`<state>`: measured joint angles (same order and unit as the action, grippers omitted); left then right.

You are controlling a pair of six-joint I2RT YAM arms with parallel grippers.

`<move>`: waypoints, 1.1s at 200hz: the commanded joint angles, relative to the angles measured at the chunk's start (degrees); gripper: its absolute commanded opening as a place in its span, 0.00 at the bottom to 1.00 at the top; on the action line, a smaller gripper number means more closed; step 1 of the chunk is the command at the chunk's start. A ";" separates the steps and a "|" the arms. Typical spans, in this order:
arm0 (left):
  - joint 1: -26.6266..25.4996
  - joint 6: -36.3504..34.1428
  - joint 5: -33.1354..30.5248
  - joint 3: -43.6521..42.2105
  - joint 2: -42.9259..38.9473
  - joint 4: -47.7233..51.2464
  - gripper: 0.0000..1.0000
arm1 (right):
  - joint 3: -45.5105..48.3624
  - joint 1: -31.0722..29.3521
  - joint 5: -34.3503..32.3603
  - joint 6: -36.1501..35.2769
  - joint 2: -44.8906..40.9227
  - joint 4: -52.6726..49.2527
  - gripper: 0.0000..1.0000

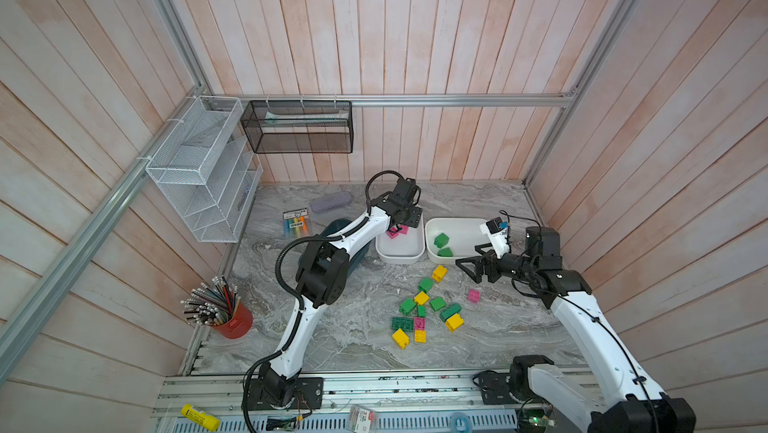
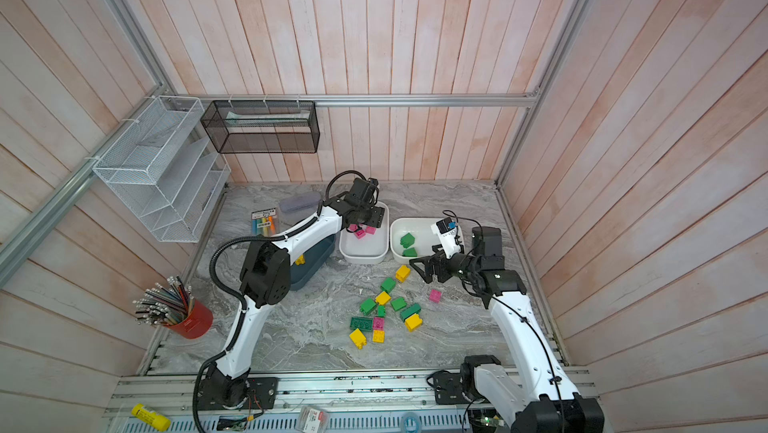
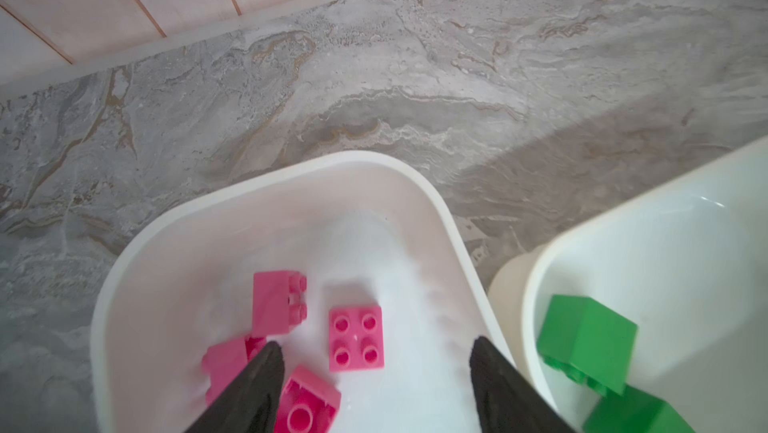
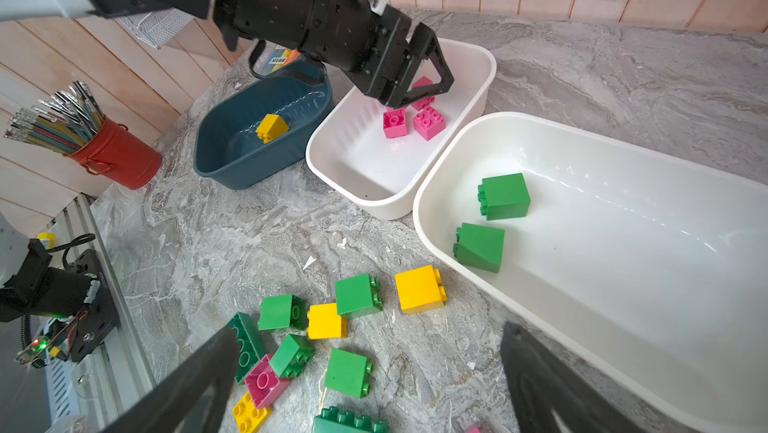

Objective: Sort the legos into containers by color
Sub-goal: 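Carry the pink brick over the smaller white tub and release it, then return the left gripper to the pile and grasp a green brick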

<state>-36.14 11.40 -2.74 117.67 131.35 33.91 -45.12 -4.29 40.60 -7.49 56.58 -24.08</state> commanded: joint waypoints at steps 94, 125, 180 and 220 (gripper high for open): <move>-13.45 10.33 9.05 -42.14 -38.01 8.37 0.77 | 0.27 0.08 5.97 1.13 -2.11 -0.62 0.98; -16.75 11.74 9.51 -50.19 -40.00 2.82 0.77 | 1.42 -0.23 5.74 1.00 -3.38 -2.02 0.98; -20.10 7.50 7.75 -50.68 -33.91 0.46 0.77 | 1.37 -0.63 4.43 0.55 -3.51 -2.34 0.98; -20.20 3.94 2.00 -51.18 -30.02 -1.23 0.75 | 0.75 -0.72 4.75 -1.05 -3.17 -3.99 0.98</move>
<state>-56.31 18.50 3.51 66.46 99.31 34.79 -44.23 -4.69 44.88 -7.09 53.25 -25.52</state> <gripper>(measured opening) 0.757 0.981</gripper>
